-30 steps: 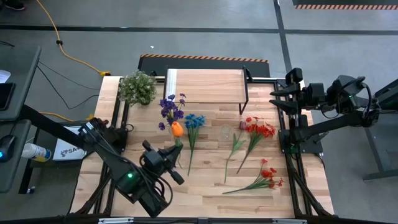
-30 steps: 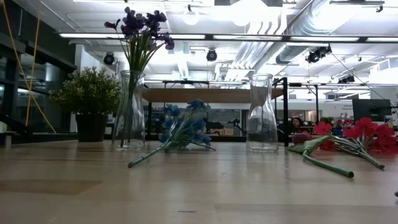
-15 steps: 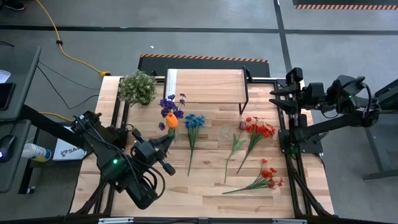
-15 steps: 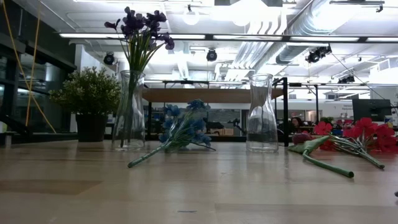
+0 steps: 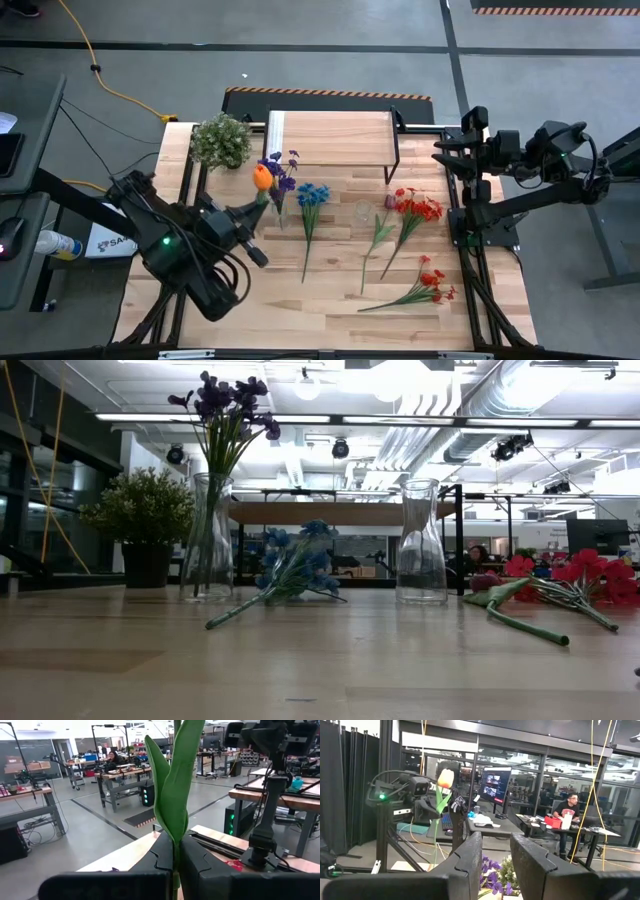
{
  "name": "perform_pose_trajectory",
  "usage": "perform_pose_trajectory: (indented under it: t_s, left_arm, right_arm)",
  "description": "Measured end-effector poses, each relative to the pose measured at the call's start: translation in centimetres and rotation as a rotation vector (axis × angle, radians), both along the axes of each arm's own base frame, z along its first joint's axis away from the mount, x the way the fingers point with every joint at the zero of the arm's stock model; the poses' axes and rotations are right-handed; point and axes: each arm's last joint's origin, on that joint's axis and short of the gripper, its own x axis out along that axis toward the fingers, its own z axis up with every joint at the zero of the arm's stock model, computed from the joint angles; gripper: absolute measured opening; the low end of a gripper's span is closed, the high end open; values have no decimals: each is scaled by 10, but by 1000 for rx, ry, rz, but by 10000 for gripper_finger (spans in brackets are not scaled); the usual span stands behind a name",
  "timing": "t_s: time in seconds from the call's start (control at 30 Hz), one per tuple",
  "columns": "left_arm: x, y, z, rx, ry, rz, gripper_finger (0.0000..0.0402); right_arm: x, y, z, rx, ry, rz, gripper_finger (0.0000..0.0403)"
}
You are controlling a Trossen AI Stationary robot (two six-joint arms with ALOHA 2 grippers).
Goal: Pick and place flowers into a vace then onto a shelf
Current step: Put the orange tulip into the left transparent vase
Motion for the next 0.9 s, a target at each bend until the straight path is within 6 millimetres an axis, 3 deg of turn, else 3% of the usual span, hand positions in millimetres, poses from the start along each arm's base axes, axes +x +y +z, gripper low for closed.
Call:
perform_pose_trajectory:
  t_s: [0.9]
  left_arm:
    - [-18, 60, 31, -14, -14, 138, 41]
  right_arm:
    - [0, 0, 0, 0, 0, 0, 94]
